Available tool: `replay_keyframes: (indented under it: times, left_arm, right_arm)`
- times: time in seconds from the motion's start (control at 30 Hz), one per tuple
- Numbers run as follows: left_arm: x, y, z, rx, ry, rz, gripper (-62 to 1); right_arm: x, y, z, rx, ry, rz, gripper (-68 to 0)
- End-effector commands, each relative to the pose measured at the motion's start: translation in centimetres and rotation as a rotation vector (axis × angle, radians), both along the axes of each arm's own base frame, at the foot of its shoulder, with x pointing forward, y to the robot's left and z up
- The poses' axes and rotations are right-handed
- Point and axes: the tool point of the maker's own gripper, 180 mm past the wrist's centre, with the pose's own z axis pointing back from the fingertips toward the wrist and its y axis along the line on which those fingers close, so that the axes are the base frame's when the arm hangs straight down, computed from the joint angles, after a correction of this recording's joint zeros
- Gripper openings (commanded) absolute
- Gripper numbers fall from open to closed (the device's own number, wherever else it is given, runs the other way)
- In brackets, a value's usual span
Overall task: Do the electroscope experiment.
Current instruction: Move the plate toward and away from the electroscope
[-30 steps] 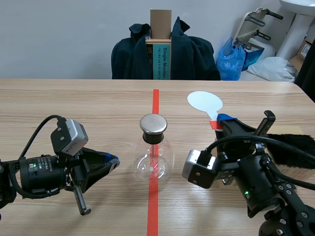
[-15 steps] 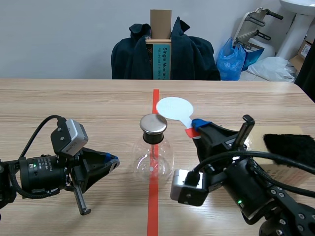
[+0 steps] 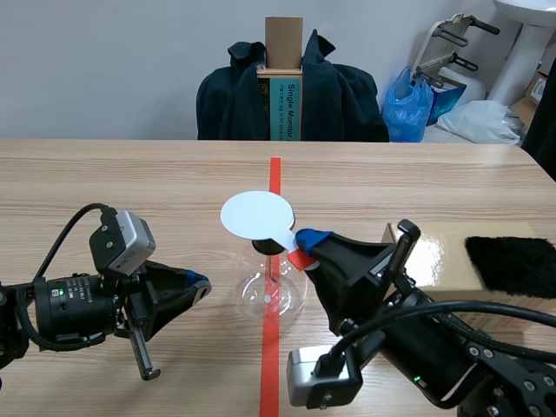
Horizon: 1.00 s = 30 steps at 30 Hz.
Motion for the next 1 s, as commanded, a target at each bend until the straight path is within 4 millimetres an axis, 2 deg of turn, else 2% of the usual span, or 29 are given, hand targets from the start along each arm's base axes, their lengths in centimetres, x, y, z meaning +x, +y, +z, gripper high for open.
replay_keyframes:
  times: [0.0,0.27,0.47,0.97]
  left_arm:
    - [0.4,-0.7,1.2,-0.036,-0.026,-0.004,-59.4]
    - [0.4,-0.7,1.2,-0.036,-0.026,-0.004,-59.4]
    - [0.4,-0.7,1.2,-0.036,-0.026,-0.004,-59.4]
    - [0.3,-0.7,1.1,-0.036,-0.025,-0.005,-59.4]
  right_arm:
    - [0.4,0.0,1.0,0.008,-0.041,0.005,-66.7]
    - [0.5,0.0,1.0,0.008,-0.041,0.003,-66.7]
    - [1.2,-0.8,1.0,0.011,-0.038,-0.057,-66.7]
    - [4.3,-5.7,0.6,0.031,-0.002,-0.396,-66.7]
